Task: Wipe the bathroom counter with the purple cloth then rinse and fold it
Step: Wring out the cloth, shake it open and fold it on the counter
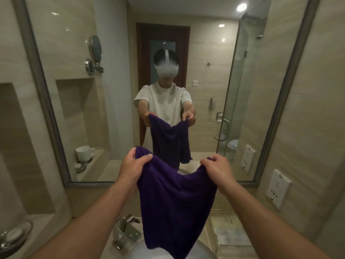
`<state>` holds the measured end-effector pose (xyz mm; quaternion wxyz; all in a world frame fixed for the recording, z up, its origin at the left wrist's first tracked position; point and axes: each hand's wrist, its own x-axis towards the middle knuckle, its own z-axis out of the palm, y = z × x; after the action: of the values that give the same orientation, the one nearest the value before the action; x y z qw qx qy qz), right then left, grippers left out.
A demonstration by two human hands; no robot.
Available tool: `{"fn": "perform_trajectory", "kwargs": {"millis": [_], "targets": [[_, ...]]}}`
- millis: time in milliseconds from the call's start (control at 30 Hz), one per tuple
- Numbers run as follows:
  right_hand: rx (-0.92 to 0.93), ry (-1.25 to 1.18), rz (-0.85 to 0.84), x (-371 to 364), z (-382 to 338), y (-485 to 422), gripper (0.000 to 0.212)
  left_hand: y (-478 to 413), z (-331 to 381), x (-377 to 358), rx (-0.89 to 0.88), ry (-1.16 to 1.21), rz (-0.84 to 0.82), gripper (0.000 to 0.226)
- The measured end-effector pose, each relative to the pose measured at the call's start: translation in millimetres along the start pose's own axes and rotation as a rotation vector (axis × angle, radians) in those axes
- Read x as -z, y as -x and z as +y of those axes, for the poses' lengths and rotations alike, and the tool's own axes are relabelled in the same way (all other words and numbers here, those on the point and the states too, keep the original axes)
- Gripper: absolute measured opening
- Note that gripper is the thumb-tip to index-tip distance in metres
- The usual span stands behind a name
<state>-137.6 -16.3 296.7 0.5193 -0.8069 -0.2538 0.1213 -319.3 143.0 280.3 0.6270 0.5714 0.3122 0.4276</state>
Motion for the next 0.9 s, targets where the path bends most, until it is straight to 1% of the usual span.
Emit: {"fn": "perform_trajectory", "kwargs": {"millis": [67,133,167,233,333,433,467,500,533,567,633,700,733,800,833,900], "targets": [[0.053,0.133,0.092,11,-6,3,0.015,-4,14,7,-0.035,-0.029,-0.03,0.019],[0.079,0.155,0.154,22,-14,5,0.015,-10,28,14,-0.066,-0.024,-0.026,0.014],[0.069,0.103,0.167,26,-18,6,0.016,-13,35,17,-0.079,-0.013,-0.024,0.011],[0.017,-0.087,0.184,35,-24,7,0.021,-20,50,25,-0.102,-0.004,-0.031,0.008],[-0.098,-0.355,0.146,46,-30,5,0.032,-25,69,38,-0.095,-0.001,-0.028,0.002],[-0.085,-0.478,0.095,52,-39,3,0.053,-27,77,49,-0.059,-0.014,-0.013,0.013],[-0.075,-0.505,0.061,54,-42,2,0.063,-28,79,51,-0.054,-0.021,-0.013,0.011],[-0.061,-0.5,0.005,56,-46,2,0.063,-28,79,53,-0.048,-0.024,-0.018,0.009],[-0.042,-0.449,-0.068,58,-50,2,0.057,-30,78,56,-0.05,-0.035,-0.021,0.01],[-0.022,-0.335,-0.138,60,-55,3,0.05,-31,78,58,-0.051,-0.057,-0.022,0.014],[0.058,0.043,-0.207,62,-62,1,0.044,-35,79,63,-0.066,-0.137,-0.018,0.02],[0.145,0.413,-0.238,61,-68,-6,0.039,-38,80,68,-0.065,-0.144,-0.039,0.022],[0.185,0.518,-0.251,61,-71,-10,0.032,-39,80,69,-0.058,-0.12,-0.069,0.024],[0.255,0.631,-0.248,62,-76,-19,0.014,-37,78,69,-0.043,-0.094,-0.125,0.032],[0.285,0.676,-0.247,63,-77,-23,0.013,-37,77,68,-0.045,-0.095,-0.129,0.034],[0.339,0.77,-0.262,65,-79,-29,0.021,-40,74,69,-0.06,-0.105,-0.107,0.036]]}}
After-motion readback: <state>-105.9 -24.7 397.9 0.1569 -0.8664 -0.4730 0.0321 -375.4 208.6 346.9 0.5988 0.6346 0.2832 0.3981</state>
